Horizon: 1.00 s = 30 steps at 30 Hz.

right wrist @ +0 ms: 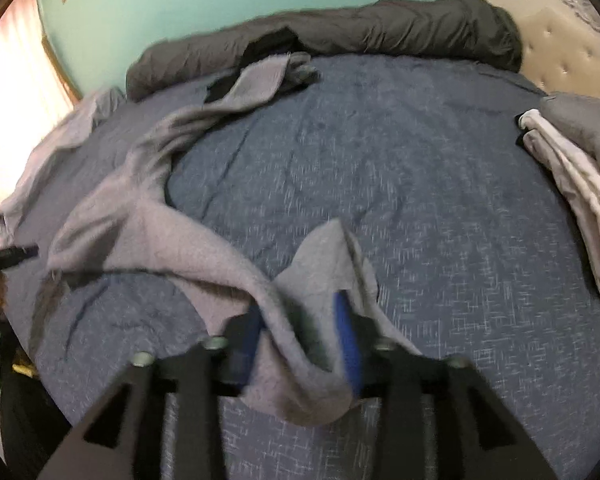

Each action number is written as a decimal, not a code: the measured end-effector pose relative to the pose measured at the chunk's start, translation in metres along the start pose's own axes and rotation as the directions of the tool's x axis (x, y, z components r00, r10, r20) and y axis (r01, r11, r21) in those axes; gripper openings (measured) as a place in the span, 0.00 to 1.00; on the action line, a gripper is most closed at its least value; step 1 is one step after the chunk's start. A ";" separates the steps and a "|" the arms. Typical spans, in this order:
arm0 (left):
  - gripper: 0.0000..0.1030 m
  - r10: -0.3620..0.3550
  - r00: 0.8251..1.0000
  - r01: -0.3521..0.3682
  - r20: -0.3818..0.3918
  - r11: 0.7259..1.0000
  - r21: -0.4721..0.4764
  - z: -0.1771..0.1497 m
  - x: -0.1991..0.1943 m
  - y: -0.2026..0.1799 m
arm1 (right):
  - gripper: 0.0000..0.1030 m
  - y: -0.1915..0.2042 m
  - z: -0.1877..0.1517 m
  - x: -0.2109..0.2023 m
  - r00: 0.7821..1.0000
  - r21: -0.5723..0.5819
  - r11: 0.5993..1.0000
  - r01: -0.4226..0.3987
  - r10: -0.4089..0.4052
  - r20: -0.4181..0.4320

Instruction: Fold clothes

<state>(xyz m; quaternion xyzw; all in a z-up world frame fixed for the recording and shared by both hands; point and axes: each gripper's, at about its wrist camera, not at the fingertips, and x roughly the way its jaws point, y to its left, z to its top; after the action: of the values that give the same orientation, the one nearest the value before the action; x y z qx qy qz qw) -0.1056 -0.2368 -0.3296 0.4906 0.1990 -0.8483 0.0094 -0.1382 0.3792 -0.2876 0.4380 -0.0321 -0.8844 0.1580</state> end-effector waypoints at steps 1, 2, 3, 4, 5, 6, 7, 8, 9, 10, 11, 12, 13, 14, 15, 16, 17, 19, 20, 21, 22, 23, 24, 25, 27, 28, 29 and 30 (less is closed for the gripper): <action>0.45 0.006 1.000 -0.006 -0.006 1.000 -0.004 0.001 0.004 0.003 | 0.47 0.000 0.001 -0.004 1.000 0.010 1.000 -0.005 0.005 0.024; 0.45 0.001 1.000 -0.002 -0.011 1.000 -0.016 0.002 0.008 0.006 | 0.47 0.000 0.001 -0.008 0.999 0.021 1.000 -0.015 0.014 0.050; 0.45 -0.004 1.000 0.003 -0.016 1.000 -0.029 0.003 0.012 0.009 | 0.48 0.001 0.003 -0.012 0.997 0.033 0.999 -0.024 0.021 0.079; 0.45 -0.010 1.000 0.009 -0.021 0.999 -0.049 0.004 0.017 0.012 | 0.49 0.002 0.004 -0.015 0.993 0.047 0.998 -0.031 0.026 0.112; 0.45 -0.017 0.999 0.015 -0.027 0.998 -0.068 0.005 0.022 0.015 | 0.50 0.004 0.004 -0.019 0.988 0.064 0.997 -0.046 0.036 0.148; 0.46 -0.018 0.999 0.016 -0.031 0.997 -0.080 0.005 0.026 0.018 | 0.52 0.006 0.004 -0.021 0.980 0.087 0.993 -0.073 0.055 0.192; 0.49 -0.016 0.999 0.013 -0.034 0.995 -0.096 0.005 0.031 0.021 | 0.54 0.009 0.004 -0.022 0.973 0.105 0.990 -0.096 0.071 0.219; 0.54 -0.015 0.999 0.011 -0.037 0.994 -0.112 0.005 0.035 0.024 | 0.55 0.013 0.005 -0.019 0.967 0.120 0.986 -0.118 0.086 0.240; 0.62 -0.010 0.999 0.006 -0.033 0.992 -0.127 0.005 0.038 0.026 | 0.56 0.018 0.006 -0.017 0.961 0.131 0.982 -0.139 0.101 0.259; 0.62 -0.019 0.999 0.015 -0.028 0.990 -0.143 0.006 0.041 0.029 | 0.56 0.023 0.006 -0.013 0.956 0.135 0.979 -0.156 0.115 0.269; 0.62 -0.029 0.999 0.025 -0.024 0.987 -0.159 0.006 0.045 0.032 | 0.56 0.030 0.006 -0.008 0.952 0.137 0.975 -0.175 0.131 0.278; 0.62 -0.033 0.999 0.029 -0.025 0.986 -0.165 0.006 0.048 0.034 | 0.56 0.038 0.005 -0.001 0.946 0.138 0.970 -0.200 0.154 0.284; 0.62 -0.037 0.999 0.032 -0.027 0.985 -0.171 0.007 0.052 0.035 | 0.56 0.044 0.004 0.005 0.943 0.139 0.967 -0.215 0.168 0.287; 0.62 -0.042 0.999 0.036 -0.028 0.984 -0.177 0.007 0.055 0.036 | 0.56 0.051 0.003 0.014 0.941 0.141 0.963 -0.229 0.182 0.285; 0.62 -0.046 0.999 0.040 -0.029 0.982 -0.183 0.008 0.059 0.037 | 0.56 0.058 0.003 0.022 0.939 0.142 0.959 -0.244 0.197 0.282; 0.62 -0.052 0.998 0.046 -0.027 0.981 -0.189 0.009 0.061 0.039 | 0.56 0.065 0.002 0.031 0.937 0.144 0.955 -0.258 0.211 0.280; 0.62 -0.058 0.998 0.053 -0.023 0.980 -0.192 0.011 0.064 0.040 | 0.56 0.073 0.001 0.040 0.934 0.146 0.951 -0.271 0.224 0.277; 0.62 -0.063 0.998 0.060 -0.010 0.981 -0.186 0.015 0.067 0.039 | 0.56 0.085 -0.002 0.055 0.932 0.156 0.945 -0.288 0.239 0.273; 0.62 -0.068 0.998 0.066 -0.004 0.981 -0.182 0.017 0.068 0.037 | 0.56 0.090 -0.002 0.062 0.930 0.161 0.942 -0.295 0.244 0.273; 0.62 -0.073 0.997 0.072 0.002 0.981 -0.178 0.019 0.069 0.036 | 0.56 0.096 -0.003 0.069 0.930 0.168 0.940 -0.296 0.244 0.274; 0.62 -0.077 0.997 0.077 0.005 0.983 -0.168 0.022 0.068 0.036 | 0.56 0.100 -0.004 0.075 0.930 0.174 0.939 -0.297 0.244 0.274; 0.60 -0.081 0.997 0.082 0.008 0.984 -0.157 0.025 0.067 0.036 | 0.57 0.105 -0.005 0.080 0.930 0.176 0.938 -0.299 0.246 0.272; 0.54 -0.090 0.996 0.091 0.012 0.986 -0.140 0.027 0.066 0.033 | 0.57 0.110 -0.005 0.087 0.931 0.171 0.939 -0.297 0.246 0.268; 0.52 -0.099 0.995 0.100 0.015 0.987 -0.123 0.030 0.065 0.031 | 0.57 0.113 -0.005 0.090 0.934 0.164 0.943 -0.290 0.241 0.265; 0.40 -0.100 0.995 0.102 0.028 0.992 -0.074 0.037 0.063 0.025 | 0.57 0.121 -0.006 0.097 0.936 0.148 0.949 -0.279 0.234 0.261; 0.30 -0.096 0.995 0.098 0.034 0.994 -0.052 0.041 0.063 0.020 | 0.57 0.125 -0.007 0.100 0.936 0.139 0.949 -0.283 0.241 0.259; 0.25 -0.094 0.995 0.095 0.045 0.995 -0.033 0.045 0.061 0.018 | 0.57 0.129 -0.008 0.103 0.935 0.128 0.950 -0.286 0.247 0.255; 0.16 -0.092 0.994 0.093 0.057 0.996 -0.013 0.050 0.059 0.015 | 0.58 0.131 -0.009 0.106 0.936 0.114 0.951 -0.286 0.252 0.247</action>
<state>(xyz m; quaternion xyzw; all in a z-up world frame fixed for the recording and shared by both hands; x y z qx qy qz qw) -0.1739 -0.2576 -0.3621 0.4568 0.2278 -0.8597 -0.0205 -0.1583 0.2228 -0.3481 0.3348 -0.1758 -0.8941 0.2400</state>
